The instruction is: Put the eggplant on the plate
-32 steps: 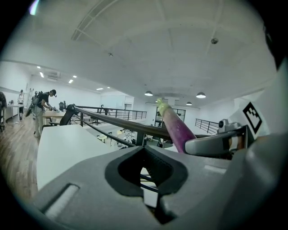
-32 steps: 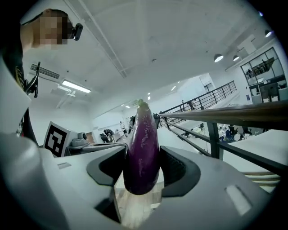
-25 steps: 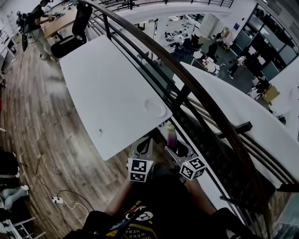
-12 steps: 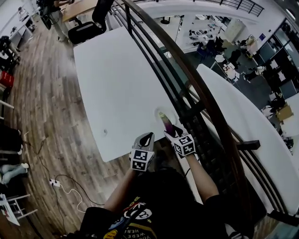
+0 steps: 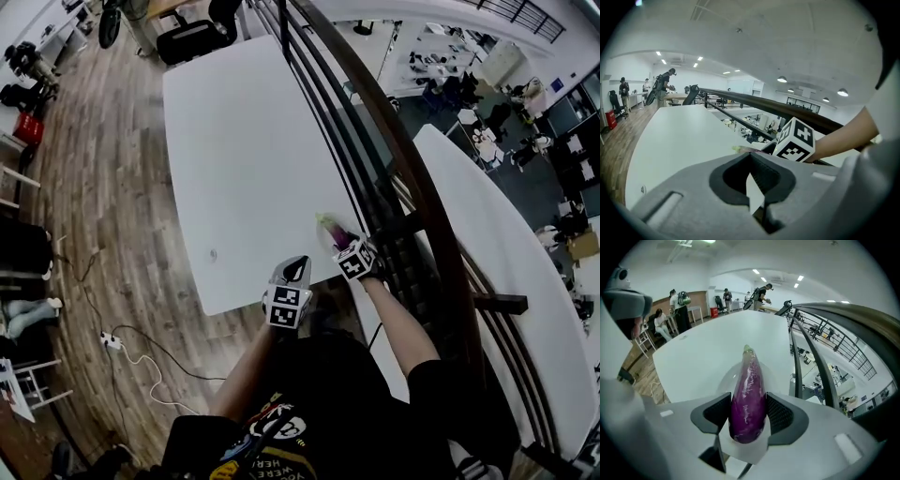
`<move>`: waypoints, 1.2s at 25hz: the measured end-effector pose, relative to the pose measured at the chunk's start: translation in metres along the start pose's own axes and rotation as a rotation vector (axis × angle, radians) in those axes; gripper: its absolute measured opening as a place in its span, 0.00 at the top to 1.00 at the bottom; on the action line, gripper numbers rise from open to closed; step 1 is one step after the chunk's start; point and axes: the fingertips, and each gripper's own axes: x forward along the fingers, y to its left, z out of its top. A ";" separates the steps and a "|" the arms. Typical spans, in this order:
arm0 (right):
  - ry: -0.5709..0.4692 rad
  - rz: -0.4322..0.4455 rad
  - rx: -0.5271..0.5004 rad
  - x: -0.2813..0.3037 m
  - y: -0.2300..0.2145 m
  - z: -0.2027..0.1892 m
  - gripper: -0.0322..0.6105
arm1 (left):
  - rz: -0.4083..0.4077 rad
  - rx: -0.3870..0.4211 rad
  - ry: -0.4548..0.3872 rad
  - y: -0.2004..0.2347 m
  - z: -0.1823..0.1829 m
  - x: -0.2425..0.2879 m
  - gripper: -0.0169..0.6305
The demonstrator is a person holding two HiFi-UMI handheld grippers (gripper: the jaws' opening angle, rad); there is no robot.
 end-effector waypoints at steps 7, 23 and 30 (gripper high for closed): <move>0.005 -0.009 0.045 0.004 0.004 -0.012 0.53 | -0.029 0.007 0.018 0.004 -0.005 -0.009 0.97; -0.765 -0.233 0.537 -0.263 0.030 0.018 0.95 | -0.132 0.065 -0.209 -0.028 0.084 -0.064 0.96; -0.765 -0.302 0.522 -0.286 0.024 0.023 0.95 | -0.171 0.118 -0.215 -0.051 0.083 -0.061 0.97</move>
